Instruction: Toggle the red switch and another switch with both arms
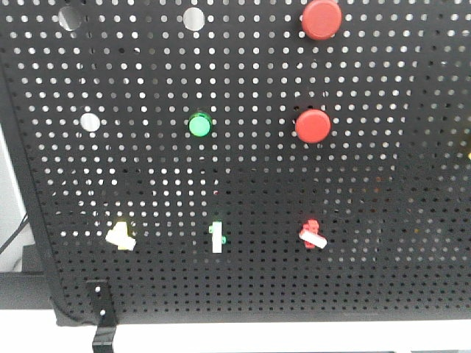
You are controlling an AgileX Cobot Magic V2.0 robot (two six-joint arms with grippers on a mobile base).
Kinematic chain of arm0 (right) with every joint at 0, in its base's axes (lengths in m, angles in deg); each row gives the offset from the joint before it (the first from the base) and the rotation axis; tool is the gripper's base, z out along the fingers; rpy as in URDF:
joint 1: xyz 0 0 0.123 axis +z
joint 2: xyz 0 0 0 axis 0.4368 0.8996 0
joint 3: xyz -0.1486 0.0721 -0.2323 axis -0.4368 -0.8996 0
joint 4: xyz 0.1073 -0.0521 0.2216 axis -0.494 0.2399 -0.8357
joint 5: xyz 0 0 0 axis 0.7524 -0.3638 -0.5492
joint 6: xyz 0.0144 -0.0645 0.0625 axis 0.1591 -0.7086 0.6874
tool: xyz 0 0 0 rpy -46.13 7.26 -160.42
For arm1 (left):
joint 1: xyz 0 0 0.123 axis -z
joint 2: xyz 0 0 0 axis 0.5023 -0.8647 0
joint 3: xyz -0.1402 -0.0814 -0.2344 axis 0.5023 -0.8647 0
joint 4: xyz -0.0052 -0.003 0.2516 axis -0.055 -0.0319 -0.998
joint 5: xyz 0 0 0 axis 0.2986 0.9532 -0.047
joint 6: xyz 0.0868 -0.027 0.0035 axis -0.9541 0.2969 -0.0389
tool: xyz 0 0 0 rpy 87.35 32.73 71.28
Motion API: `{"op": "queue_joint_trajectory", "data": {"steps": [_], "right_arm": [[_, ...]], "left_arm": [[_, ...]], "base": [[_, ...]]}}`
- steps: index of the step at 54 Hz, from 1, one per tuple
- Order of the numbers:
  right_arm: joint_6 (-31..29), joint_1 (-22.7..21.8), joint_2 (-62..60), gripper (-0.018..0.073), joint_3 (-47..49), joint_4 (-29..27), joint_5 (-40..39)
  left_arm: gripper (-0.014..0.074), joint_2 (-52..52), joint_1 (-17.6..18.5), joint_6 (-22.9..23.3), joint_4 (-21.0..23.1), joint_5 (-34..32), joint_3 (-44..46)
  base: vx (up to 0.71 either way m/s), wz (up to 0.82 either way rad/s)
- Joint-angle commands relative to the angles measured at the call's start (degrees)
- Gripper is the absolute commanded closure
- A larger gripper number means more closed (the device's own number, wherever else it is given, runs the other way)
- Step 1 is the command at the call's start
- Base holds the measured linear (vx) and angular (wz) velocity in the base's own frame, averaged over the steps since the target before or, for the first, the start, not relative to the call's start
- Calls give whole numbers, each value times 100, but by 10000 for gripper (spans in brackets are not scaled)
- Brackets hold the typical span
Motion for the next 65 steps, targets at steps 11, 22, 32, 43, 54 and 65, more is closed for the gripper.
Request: {"op": "queue_joint_trajectory", "data": {"steps": [11,22,32,43,54,65], "right_arm": [[-41,0,-65,566,-29,31,-444],[-41,0,-65,566,-29,31,-444],[-41,0,-65,566,-29,71,-466],[-41,0,-65,566,-29,78,-493],[-36,0,-65,566,-29,203,-1275],[321,0,-46,566,296,18,-2239]], "left_arm": [[594,-19,-10,0,40,-486,-108],[594,-19,-10,0,40,-486,-108],[594,-19,-10,0,40,-486,-108],[594,-19,-10,0,40,-855,-101],[594,-19,-10,42,40,-1509,-60],[594,-19,-10,546,34,-1594,554]], "base": [[7,0],[3,0],[0,0],[0,0],[0,0],[0,0]]}}
